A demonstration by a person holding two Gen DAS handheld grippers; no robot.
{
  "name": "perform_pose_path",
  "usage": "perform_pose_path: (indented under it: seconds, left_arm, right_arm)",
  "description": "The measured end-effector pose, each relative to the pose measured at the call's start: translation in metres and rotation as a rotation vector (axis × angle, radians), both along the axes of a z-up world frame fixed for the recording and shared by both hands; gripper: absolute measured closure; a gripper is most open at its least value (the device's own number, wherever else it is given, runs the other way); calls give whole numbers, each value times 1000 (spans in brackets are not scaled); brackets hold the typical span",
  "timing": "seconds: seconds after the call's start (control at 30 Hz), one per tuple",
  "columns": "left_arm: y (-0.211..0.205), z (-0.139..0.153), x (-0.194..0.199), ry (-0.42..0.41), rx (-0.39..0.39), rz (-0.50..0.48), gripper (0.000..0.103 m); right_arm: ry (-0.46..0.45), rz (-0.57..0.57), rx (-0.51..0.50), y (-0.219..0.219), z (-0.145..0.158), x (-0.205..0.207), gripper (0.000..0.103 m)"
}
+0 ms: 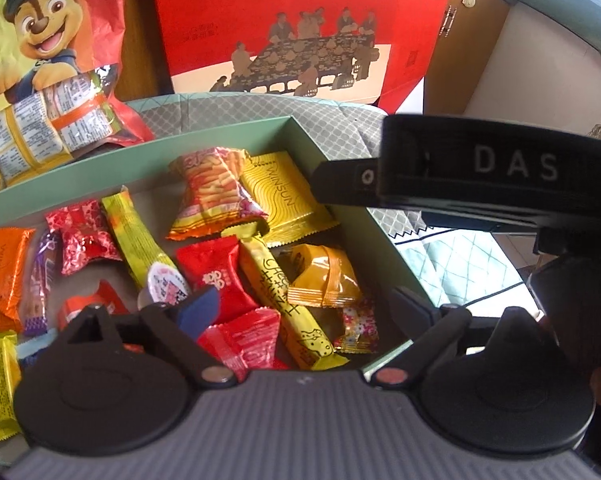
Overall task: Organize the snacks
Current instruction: 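Lower both held snacks into the green box and open both tools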
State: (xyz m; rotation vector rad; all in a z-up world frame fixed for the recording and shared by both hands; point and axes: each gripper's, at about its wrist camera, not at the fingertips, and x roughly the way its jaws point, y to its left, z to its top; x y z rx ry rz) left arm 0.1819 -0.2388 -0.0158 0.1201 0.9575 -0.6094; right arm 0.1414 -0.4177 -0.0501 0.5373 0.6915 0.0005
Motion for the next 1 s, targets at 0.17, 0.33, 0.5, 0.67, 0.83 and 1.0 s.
perform_pose_path:
  seconds: [0.17,0.33,0.5,0.67,0.83,1.0]
  left_arm:
    - [8,1,-3,4,-1,7,2]
    - [13,4,-9,-3,3,5,0]
    - [20,10,-16,-5,1,14,0]
    - [29,18,-24,-11,-4,21,0]
    - [38,25,-37,-21,-2,24,0]
    - [50,27,-50,-20,7,28,0]
  right_arm:
    - [16,-12,1,1,0,-6,0]
    - [28,-17,3,3,1,-14,0]
    - [38,-19,7,6,5,-25,0]
    - [46,-15,5,14,9,-38,0]
    - [53,-9,5,20,13,-53,0]
    - [66,-9,15,26,15,-70,0]
